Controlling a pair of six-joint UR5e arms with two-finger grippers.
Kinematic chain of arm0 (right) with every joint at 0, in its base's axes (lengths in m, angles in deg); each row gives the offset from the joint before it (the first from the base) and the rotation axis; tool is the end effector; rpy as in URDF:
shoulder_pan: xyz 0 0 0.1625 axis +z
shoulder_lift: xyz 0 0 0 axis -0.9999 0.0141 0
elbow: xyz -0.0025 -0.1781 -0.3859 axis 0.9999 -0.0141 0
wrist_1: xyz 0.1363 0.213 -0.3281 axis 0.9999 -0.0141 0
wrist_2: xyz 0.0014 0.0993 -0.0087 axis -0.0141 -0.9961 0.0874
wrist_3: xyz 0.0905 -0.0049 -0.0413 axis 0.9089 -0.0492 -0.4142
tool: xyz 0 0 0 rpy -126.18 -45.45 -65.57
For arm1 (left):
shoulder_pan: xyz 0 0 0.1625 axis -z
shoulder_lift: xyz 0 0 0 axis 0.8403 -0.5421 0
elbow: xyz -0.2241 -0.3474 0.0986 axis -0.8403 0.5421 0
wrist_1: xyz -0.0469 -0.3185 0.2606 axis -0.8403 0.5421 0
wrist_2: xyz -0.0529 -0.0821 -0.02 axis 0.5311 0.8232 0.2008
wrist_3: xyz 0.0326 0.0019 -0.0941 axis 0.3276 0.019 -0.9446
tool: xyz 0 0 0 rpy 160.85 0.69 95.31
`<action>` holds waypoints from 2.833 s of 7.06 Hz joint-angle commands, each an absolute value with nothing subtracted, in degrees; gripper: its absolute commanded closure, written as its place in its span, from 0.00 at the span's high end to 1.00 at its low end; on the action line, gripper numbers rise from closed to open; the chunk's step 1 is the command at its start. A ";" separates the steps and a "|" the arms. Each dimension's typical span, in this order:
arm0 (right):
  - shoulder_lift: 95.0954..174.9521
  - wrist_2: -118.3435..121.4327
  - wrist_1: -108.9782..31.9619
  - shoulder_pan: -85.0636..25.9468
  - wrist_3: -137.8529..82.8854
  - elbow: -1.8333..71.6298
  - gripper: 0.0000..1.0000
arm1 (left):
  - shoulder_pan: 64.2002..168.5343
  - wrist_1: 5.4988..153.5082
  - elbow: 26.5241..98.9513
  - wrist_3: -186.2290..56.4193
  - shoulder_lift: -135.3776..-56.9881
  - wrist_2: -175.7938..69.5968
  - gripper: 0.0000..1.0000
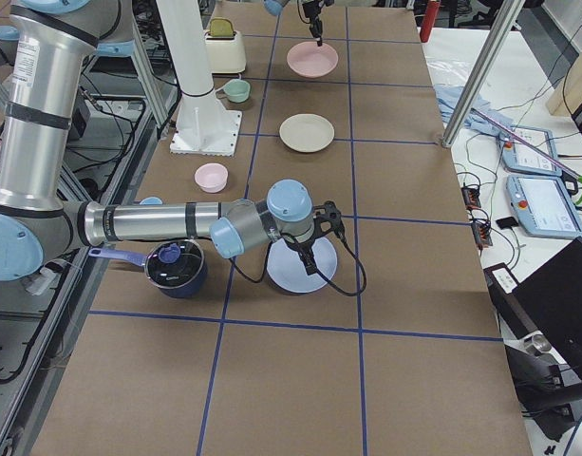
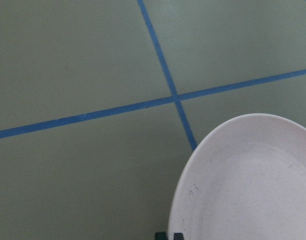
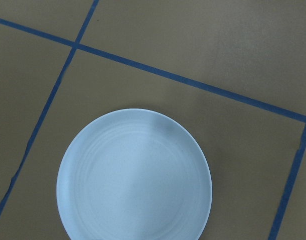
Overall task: Stack three plates with pink and blue
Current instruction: 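Slide the pink plate with the left gripper onto the cream plate, then release the pink plate with the left gripper while the right gripper nears the blue plate, then grip the rim of the light blue plate with the right gripper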
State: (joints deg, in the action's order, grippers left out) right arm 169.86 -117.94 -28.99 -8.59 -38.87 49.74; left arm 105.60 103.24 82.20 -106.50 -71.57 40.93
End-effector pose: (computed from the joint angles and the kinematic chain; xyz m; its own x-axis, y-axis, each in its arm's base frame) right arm -0.0119 -0.4039 0.5635 0.5549 -0.3602 0.7499 0.0978 0.9234 0.3711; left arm 0.2404 -0.4071 0.4283 0.4594 0.2359 -0.8563 0.1918 0.9150 0.3549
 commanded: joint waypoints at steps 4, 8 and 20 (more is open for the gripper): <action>170.07 -117.99 -28.21 -8.59 -38.62 49.66 1.00 | 84.87 83.72 73.58 -128.82 -101.51 26.27 0.00; 170.07 -117.99 -28.21 -8.59 -38.54 49.74 1.00 | 83.98 83.90 70.82 -128.93 -103.04 26.35 0.66; 174.55 -97.08 7.64 -28.54 -1.19 34.73 0.72 | 122.30 82.67 76.89 -56.85 -74.74 41.91 1.00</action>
State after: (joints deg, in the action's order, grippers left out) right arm 174.82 -97.95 4.21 -27.70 -3.74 37.93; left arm 122.07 82.62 76.93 -57.25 -74.97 41.90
